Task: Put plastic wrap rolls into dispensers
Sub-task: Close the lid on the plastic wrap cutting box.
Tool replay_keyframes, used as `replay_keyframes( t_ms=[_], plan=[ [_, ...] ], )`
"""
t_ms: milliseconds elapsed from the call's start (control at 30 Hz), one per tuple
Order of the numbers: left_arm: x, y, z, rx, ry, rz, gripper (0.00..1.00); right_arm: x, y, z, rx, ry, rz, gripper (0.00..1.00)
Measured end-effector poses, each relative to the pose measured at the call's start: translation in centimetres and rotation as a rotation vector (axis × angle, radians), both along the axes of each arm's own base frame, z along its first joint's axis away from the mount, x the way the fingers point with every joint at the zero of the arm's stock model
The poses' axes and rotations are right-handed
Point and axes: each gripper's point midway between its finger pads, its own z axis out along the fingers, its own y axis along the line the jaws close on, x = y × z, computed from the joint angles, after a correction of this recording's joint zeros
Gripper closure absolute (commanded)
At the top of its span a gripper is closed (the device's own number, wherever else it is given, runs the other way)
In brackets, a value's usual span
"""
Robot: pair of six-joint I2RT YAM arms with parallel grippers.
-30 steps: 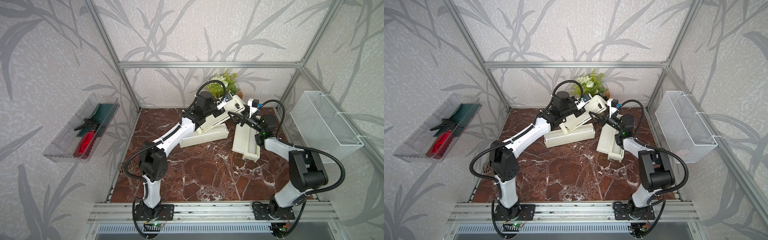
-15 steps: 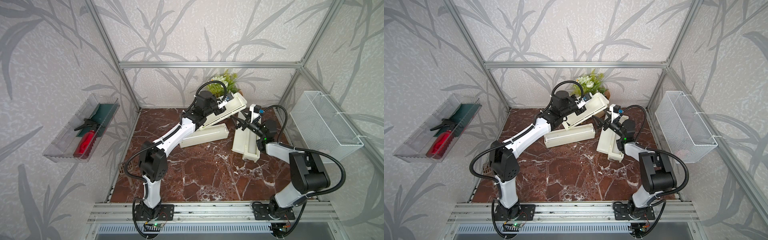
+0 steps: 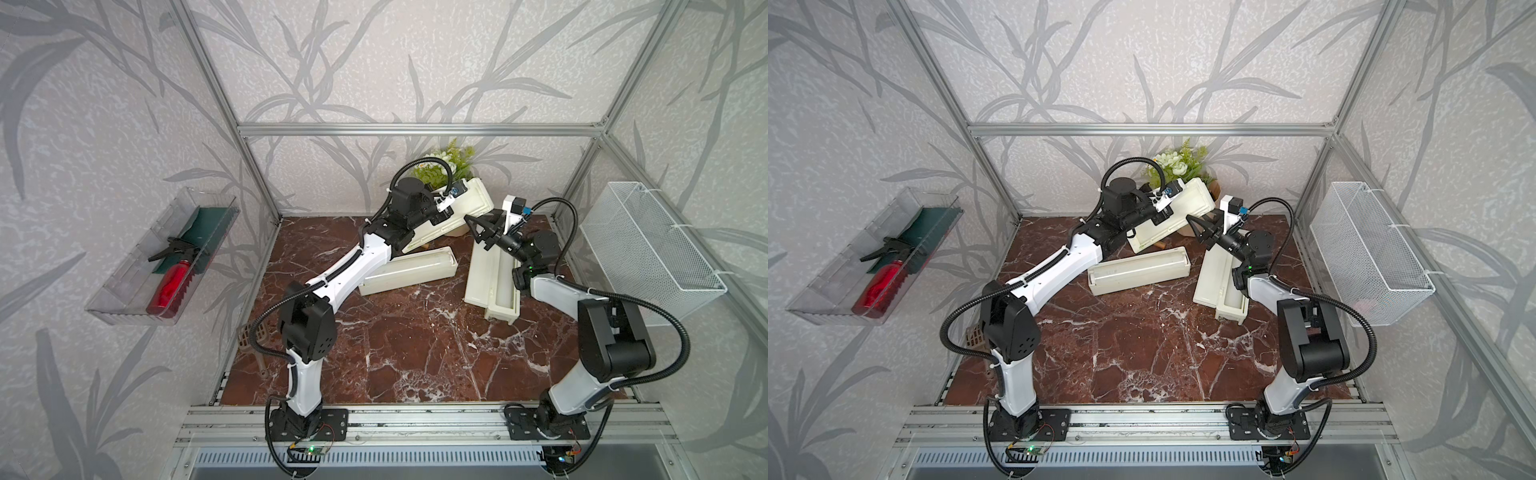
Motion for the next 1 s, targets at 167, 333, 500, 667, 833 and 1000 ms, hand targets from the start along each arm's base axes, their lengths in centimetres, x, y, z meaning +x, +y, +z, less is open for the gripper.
replay_keyframes(
  t_ms=[167,333,500,667,833,1000],
  plan=[
    [0.3,0.0,-0.2,-0.011,0.011,0.004,1.00,0.7,-0.3,-0.1,0.019,0.022,-0.022,0.64],
    [0.4,0.2,-0.1,-0.022,0.014,0.018,0.82,1.0,0.0,-0.2,0.008,0.015,-0.052,0.70],
    [1.0,0.9,-0.2,-0.043,0.045,0.047,0.43,1.4,1.1,-1.5,-0.040,0.037,-0.078,0.73],
    [2.2,3.2,-0.3,-0.077,0.131,0.095,0.30,1.3,2.0,-1.6,-0.074,0.024,-0.113,0.77],
    [2.9,6.2,-1.2,-0.124,0.228,0.156,0.26,1.0,3.5,-1.0,-0.118,-0.030,-0.144,0.78],
    [2.9,10.1,-2.6,-0.178,0.339,0.234,0.24,0.7,5.6,-1.0,-0.217,-0.088,-0.159,0.79]
  ],
)
